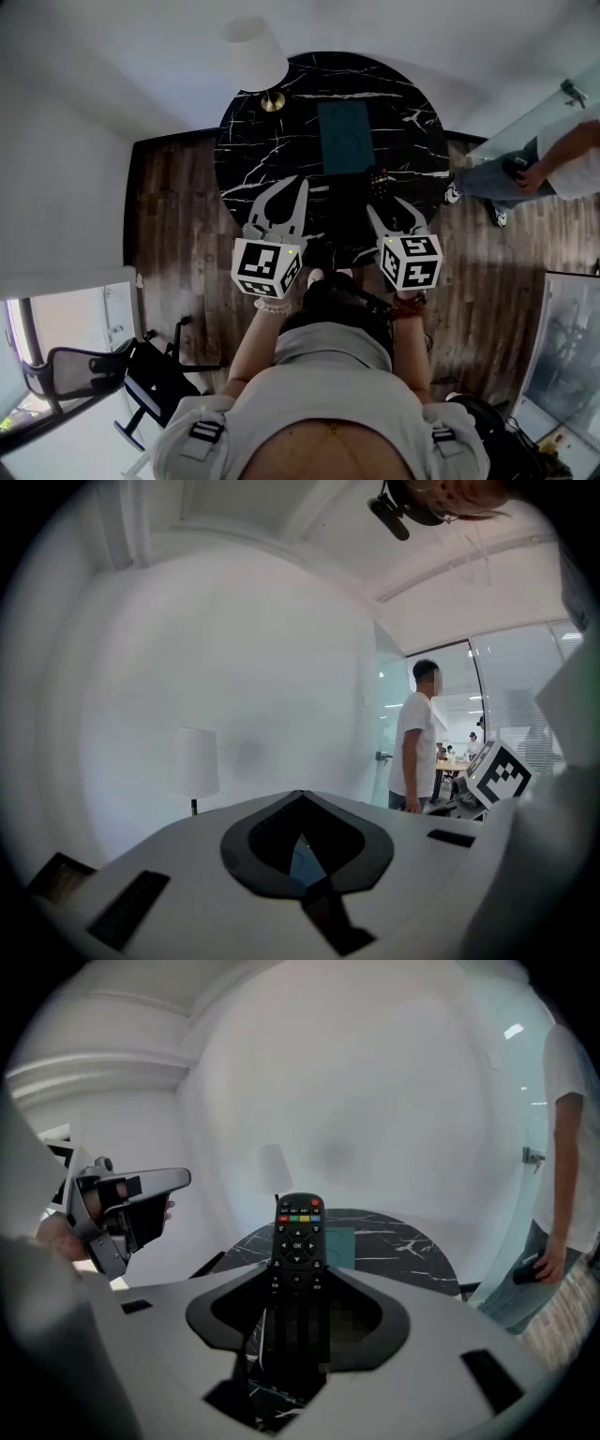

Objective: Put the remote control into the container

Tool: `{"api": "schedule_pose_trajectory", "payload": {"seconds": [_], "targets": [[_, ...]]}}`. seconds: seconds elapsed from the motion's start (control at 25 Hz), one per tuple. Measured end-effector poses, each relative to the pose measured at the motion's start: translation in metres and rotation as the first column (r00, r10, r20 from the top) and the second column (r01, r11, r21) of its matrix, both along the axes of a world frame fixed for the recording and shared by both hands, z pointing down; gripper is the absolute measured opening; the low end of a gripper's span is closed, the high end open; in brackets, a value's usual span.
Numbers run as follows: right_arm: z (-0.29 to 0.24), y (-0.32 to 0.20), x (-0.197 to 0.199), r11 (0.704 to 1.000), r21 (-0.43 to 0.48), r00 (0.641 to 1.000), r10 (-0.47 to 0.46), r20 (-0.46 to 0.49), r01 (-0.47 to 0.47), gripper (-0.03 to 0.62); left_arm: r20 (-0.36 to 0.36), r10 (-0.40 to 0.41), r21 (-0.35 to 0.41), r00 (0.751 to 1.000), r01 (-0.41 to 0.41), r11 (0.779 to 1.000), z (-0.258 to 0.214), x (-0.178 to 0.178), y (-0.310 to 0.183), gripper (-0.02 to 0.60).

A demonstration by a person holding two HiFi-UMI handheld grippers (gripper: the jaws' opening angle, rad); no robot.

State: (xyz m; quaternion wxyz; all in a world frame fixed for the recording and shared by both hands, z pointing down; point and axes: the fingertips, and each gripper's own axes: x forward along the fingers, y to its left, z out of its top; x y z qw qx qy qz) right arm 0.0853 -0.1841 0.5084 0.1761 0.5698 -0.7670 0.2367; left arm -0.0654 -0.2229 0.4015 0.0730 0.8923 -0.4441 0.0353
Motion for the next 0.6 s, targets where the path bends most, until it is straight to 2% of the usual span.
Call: {"api": "schedule_pose_trajectory", "payload": {"seconds": [0.24, 0.6], "targets": [[0.034, -0.009, -0.003, 0.996, -0.084, 0.999, -0.042, -0.006, 0.041, 0.201, 0.013, -0.028, -0.045, 1.000, 0.029, 0.999, 0.016, -0.004, -0.005, 0.006], [0.088, -0.016, -0.014, 0.973, -0.215, 0.992, -0.104, -0.076, 0.086, 0.201, 0.022, -0.066, -0.095, 0.998, 0.068, 0.993, 0.036, -0.022, -0.008, 0.006]]}}
